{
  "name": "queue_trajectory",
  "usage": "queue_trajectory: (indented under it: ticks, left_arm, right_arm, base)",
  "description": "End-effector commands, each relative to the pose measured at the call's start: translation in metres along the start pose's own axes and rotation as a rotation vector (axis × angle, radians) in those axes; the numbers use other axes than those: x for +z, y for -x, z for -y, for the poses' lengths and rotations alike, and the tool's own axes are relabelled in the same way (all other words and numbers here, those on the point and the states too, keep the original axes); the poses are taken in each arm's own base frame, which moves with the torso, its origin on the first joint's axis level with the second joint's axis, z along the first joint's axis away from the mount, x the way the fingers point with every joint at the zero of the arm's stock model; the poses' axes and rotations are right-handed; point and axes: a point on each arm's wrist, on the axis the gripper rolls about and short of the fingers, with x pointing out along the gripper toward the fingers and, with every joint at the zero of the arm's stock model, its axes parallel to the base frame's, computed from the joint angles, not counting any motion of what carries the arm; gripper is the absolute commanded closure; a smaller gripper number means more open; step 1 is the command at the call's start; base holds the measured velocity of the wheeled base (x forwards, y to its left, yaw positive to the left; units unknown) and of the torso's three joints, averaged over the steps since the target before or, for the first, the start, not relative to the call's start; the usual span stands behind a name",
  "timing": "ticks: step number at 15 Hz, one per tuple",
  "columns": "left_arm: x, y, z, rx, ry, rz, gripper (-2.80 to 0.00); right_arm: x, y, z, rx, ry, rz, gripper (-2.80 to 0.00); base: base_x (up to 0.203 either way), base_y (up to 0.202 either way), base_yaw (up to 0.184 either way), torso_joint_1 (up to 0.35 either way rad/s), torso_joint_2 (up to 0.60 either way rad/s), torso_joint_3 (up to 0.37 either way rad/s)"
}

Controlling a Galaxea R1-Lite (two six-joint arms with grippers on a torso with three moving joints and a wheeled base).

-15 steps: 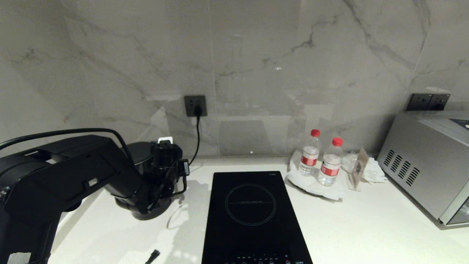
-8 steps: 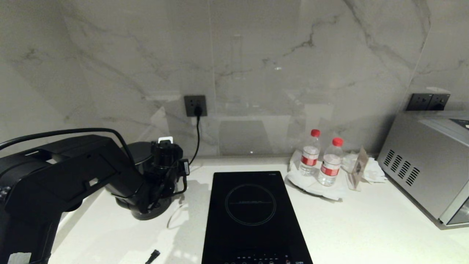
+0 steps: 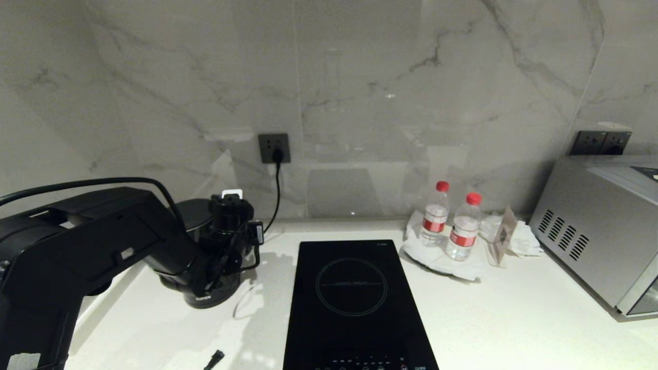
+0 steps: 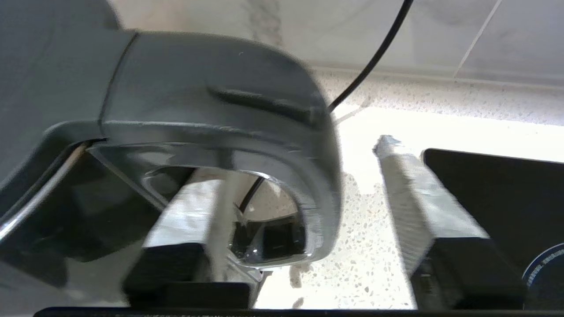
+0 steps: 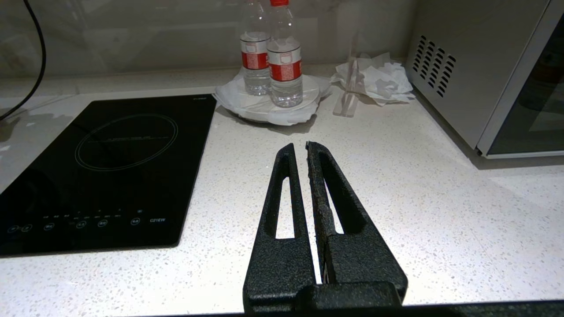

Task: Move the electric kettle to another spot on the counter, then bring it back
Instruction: Place it on the power base

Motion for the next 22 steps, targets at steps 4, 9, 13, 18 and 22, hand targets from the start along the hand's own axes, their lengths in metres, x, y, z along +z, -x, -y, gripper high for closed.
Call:
queue_trajectory:
  ticks: [4,9,13,18,22]
  left_arm:
    - [-0.001,0.025,-0.004,-0.040,-0.012,-0.027,-2.80]
    - [-0.024,0.037,-0.011,-0.037,-0.024,-0.109,-2.80]
    - [-0.035,0.064,-0.008,-0.094,-0.014,-0.090,-2.80]
    - [-0.064,0.101,0.006,-0.229,-0.033,-0.070,-2.80]
    - [-0.079,0.100,0.020,-0.285,-0.043,-0.064,-2.80]
  right_arm:
    - [0.000,0.000,0.000,-0.001,0.001,0.000,0.00]
    - [0.000,0.000,0.000,0.000,0.001,0.000,0.00]
    - [0.000,0.000,0.000,0.001,0.001,0.000,0.00]
    - [0.000,0.000,0.000,0.001,0.001,0.000,0.00]
    - [0.000,0.000,0.000,0.001,0.001,0.000,0.00]
  base:
    - [0.000,0.000,0.000,0.000,0.00,0.000]
    - [0.000,0.000,0.000,0.000,0.00,0.000]
    - [0.000,0.000,0.000,0.000,0.00,0.000]
    - [0.000,0.000,0.000,0.000,0.00,0.000]
    - [0.000,0.000,0.000,0.000,0.00,0.000]
